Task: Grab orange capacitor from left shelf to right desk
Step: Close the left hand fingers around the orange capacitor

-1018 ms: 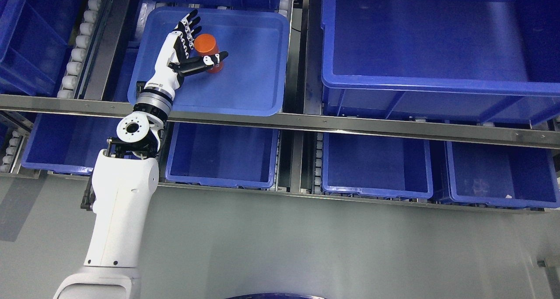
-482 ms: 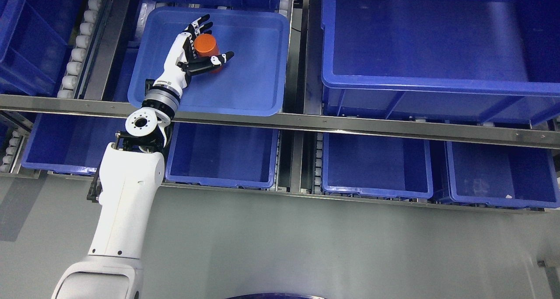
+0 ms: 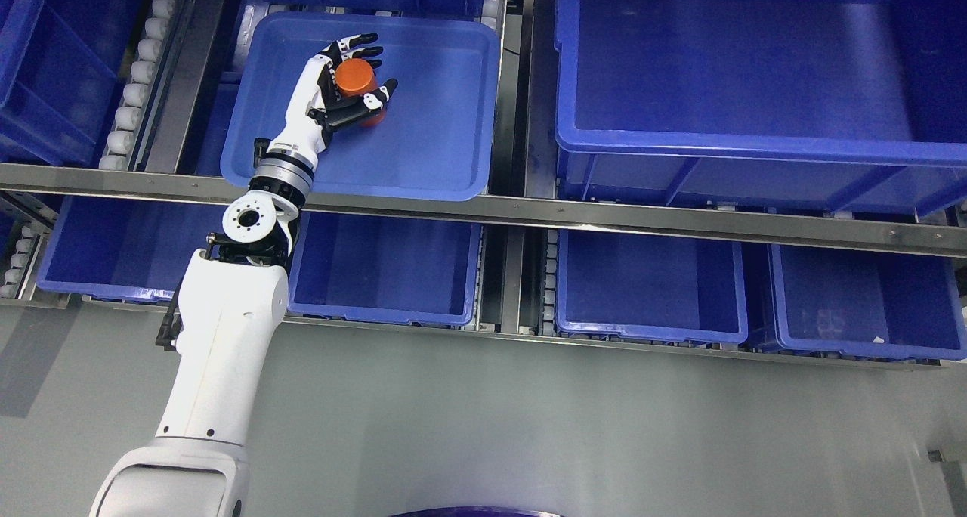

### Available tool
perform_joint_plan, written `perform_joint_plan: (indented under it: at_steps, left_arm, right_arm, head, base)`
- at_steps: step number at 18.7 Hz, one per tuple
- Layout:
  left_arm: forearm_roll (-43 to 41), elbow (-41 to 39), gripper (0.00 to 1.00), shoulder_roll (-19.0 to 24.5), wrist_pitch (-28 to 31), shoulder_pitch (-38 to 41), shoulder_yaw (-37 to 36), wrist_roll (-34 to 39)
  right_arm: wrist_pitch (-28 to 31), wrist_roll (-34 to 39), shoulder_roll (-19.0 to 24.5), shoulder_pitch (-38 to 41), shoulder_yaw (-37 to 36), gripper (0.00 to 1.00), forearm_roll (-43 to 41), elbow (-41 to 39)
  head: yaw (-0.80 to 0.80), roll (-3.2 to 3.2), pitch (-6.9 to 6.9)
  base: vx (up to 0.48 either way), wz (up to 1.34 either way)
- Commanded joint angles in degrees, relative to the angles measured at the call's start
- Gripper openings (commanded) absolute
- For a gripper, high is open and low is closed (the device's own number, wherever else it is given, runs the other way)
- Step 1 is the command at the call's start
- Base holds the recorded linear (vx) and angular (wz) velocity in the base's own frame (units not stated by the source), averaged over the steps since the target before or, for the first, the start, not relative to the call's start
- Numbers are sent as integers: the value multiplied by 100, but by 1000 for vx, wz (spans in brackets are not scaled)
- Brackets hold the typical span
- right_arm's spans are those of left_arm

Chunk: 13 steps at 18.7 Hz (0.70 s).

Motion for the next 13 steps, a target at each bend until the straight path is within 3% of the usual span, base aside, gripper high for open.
perform_joint_plan:
  at_steps: [1, 6, 9, 13]
  left_arm:
    - [14, 394, 34, -83, -124, -2, 15, -4]
    - [41, 421, 19, -185, -124, -2, 174, -13]
    - [84, 438, 0, -185, -448, -2, 279, -13]
    - [163, 438, 0, -185, -677, -19, 297, -83]
  right_arm:
    - [0, 4, -101, 193, -70, 100, 0, -132]
    - [0, 4, -101, 193, -62, 100, 0, -132]
    - [0, 4, -101, 193, -70, 100, 0, -132]
    - [0, 4, -101, 193, -62, 100, 0, -132]
  head:
    - [0, 0, 0]
    - [0, 0, 0]
    - [0, 0, 0]
    - [0, 0, 0]
  base:
    - [0, 0]
    - [0, 0]
    - [0, 0]
    - [0, 0]
